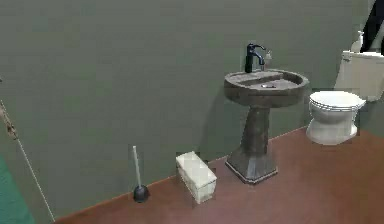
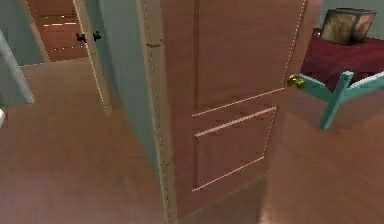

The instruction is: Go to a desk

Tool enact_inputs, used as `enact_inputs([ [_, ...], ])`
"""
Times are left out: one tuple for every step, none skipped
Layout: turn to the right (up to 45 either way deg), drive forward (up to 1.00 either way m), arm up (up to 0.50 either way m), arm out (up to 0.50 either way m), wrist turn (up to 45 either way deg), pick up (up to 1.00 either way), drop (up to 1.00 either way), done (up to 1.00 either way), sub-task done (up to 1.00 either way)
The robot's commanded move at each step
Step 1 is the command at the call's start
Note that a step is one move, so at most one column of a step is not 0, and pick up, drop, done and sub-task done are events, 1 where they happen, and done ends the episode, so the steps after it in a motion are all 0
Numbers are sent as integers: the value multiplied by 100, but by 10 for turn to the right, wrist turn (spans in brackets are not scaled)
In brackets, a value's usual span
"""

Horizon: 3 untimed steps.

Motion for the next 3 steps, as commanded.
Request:
enact_inputs([
  [-330,0,0,0,0,0,0,0,0],
  [0,40,0,0,0,0,0,0,0],
  [-450,0,0,0,0,0,0,0,0],
])
